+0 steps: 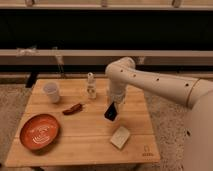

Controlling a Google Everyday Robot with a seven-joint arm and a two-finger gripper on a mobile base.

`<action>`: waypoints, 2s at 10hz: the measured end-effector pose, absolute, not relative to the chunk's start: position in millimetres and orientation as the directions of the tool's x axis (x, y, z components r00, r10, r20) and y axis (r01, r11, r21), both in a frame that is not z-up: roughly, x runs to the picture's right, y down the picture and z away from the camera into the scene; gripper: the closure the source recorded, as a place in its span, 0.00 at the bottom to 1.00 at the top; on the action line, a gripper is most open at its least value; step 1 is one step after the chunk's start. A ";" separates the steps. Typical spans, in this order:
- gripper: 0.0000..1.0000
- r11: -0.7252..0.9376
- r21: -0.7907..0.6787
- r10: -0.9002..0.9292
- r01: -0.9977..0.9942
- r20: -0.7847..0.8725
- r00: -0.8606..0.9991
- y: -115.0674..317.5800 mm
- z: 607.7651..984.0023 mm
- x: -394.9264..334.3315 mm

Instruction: Place the eraser on the white sponge

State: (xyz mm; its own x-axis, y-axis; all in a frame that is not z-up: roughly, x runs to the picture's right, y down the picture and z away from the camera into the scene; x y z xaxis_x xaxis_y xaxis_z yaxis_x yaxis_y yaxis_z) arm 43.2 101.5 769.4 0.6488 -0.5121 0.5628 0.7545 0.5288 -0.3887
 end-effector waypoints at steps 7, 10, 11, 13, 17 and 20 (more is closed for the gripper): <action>1.00 0.547 -0.360 -0.510 0.756 0.574 0.641 167.7 729.4 76.0; 1.00 0.557 -0.369 -0.487 0.744 0.581 0.652 197.0 728.0 75.7; 1.00 0.553 -0.360 -0.496 0.752 0.582 0.644 214.3 729.3 68.2; 1.00 0.550 -0.353 -0.504 0.757 0.583 0.638 226.2 733.8 65.1; 1.00 0.547 -0.341 -0.523 0.765 0.574 0.630 235.7 745.2 57.0; 1.00 0.548 -0.342 -0.527 0.763 0.567 0.633 231.8 759.3 60.4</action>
State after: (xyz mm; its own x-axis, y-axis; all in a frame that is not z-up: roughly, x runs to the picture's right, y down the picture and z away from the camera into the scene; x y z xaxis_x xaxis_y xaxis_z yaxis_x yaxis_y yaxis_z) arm 60.4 231.8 759.3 0.6330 -0.5272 0.5670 0.7631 0.5482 -0.3422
